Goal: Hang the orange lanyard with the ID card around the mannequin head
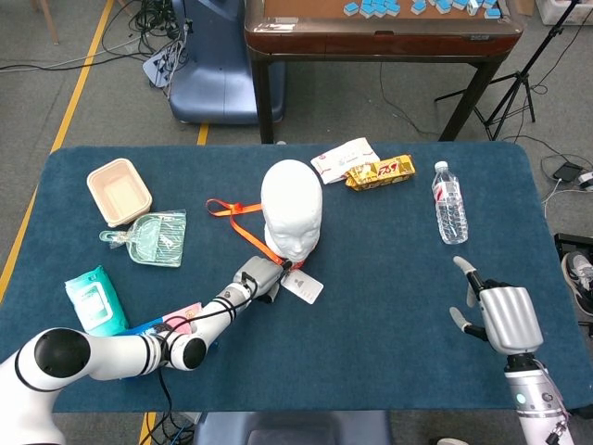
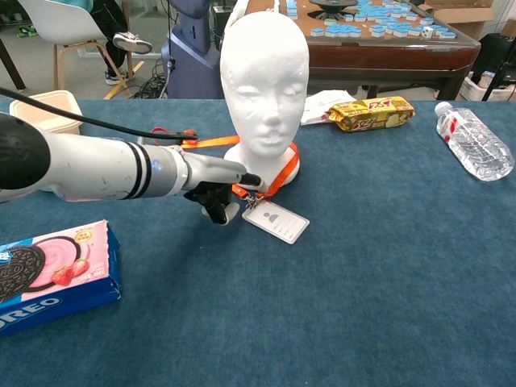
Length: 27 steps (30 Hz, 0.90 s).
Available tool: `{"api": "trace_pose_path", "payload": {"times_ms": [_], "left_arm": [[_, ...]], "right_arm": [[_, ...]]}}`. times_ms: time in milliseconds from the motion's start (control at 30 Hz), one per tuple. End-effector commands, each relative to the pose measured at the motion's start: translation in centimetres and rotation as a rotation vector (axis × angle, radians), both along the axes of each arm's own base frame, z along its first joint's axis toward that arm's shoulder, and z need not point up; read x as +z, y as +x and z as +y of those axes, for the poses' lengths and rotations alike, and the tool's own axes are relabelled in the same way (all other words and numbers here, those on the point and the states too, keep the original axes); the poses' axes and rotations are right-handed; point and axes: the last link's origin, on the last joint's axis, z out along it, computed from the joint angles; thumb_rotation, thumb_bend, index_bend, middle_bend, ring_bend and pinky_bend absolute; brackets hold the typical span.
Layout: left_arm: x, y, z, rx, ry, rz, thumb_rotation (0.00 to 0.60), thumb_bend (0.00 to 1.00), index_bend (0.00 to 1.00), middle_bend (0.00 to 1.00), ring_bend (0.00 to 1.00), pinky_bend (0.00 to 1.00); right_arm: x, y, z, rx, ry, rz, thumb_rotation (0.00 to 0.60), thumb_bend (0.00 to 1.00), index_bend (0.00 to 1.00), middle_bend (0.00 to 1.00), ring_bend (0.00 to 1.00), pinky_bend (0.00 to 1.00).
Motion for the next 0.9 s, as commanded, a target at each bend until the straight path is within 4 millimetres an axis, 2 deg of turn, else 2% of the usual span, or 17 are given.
{"api": "trace_pose_path", "payload": {"times_ms": [33, 367, 567, 733, 900], "left_arm": [[-0.2, 0.2, -0.4, -0.012, -0.013, 0.003, 0.579, 0.66, 0.06, 0.91, 0.92, 0.88], [-0.8, 0.9, -3.2, -0.102, -0.093, 0.032, 0.586, 0.66, 0.06, 0.91, 0.92, 0.88], [-0.2, 1.4, -5.0, -0.154, -0.124, 0.028, 0.566, 0.66, 0.06, 0.9, 0.92, 0.88], [0.6, 1.7, -4.8, -0.156, -0.094, 0.015, 0.598, 0.65, 0.06, 0.9, 0.92, 0.88], [1.2, 1.7, -4.4, -0.14, -0.071, -0.01, 0.6, 0.65, 0.06, 0.9, 0.92, 0.88]], "right_arm": [[0.0, 0.0, 0.0, -0.002, -0.001, -0.001, 0.6, 0.28, 0.18, 0.6, 0.59, 0.66], [0.1, 0.1, 0.1, 0.003, -0.003, -0.004, 0.6, 0.28, 0.18, 0.6, 0.59, 0.66], [0.0, 0.1, 0.2, 0.002, -0.001, -0.007, 0.6, 0.28, 0.18, 0.6, 0.59, 0.66], [0.0, 0.1, 0.2, 0.002, 0.0, -0.009, 0.6, 0.28, 0.18, 0.6, 0.59, 0.66], [0.2, 0.0, 0.2, 0.001, -0.006, -0.013, 0.6, 0.28, 0.18, 0.6, 0.59, 0.66]]}}
